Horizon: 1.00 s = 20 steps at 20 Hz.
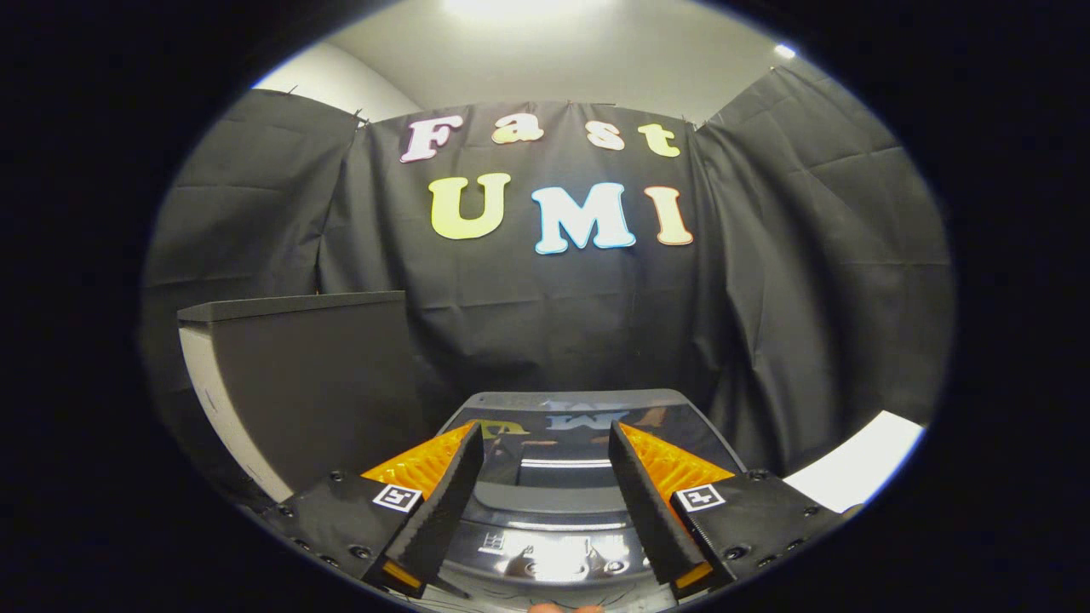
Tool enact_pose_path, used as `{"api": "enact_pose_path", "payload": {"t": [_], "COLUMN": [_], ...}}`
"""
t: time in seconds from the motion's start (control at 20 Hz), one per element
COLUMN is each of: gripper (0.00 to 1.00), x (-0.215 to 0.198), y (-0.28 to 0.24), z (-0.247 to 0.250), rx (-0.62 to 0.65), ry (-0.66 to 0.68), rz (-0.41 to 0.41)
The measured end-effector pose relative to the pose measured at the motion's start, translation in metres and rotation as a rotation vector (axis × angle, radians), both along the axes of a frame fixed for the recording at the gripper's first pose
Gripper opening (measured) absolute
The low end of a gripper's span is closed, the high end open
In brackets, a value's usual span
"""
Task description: Put the clothes into the washing machine and then close the washing machine lid.
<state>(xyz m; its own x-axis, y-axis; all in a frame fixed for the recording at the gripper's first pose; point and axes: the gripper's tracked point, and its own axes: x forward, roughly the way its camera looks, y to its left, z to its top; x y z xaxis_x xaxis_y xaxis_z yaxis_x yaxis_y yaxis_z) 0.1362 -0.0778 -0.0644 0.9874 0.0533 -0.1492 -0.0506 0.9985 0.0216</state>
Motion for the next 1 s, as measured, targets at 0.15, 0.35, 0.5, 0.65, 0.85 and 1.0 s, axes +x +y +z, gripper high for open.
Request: {"api": "enact_pose_path", "payload": {"t": [0.15, 0.35, 0.5, 0.65, 0.85, 1.0], "gripper": [0.93, 0.93, 0.98, 0.98, 0.98, 0.98], "x": [-0.039, -0.088, -0.115, -0.143, -0.165, -0.175], "y": [0.015, 0.012, 0.016, 0.017, 0.014, 0.011], "z": [0.000, -0.002, -0.008, -0.010, -0.013, -0.014], "rx": [-0.018, -0.041, -0.069, -0.032, -0.006, -0.013], "ry": [-0.009, -0.032, -0.050, -0.088, -0.127, -0.130], "rz": [0.034, 0.038, 0.053, 0.065, 0.054, 0.048]}}
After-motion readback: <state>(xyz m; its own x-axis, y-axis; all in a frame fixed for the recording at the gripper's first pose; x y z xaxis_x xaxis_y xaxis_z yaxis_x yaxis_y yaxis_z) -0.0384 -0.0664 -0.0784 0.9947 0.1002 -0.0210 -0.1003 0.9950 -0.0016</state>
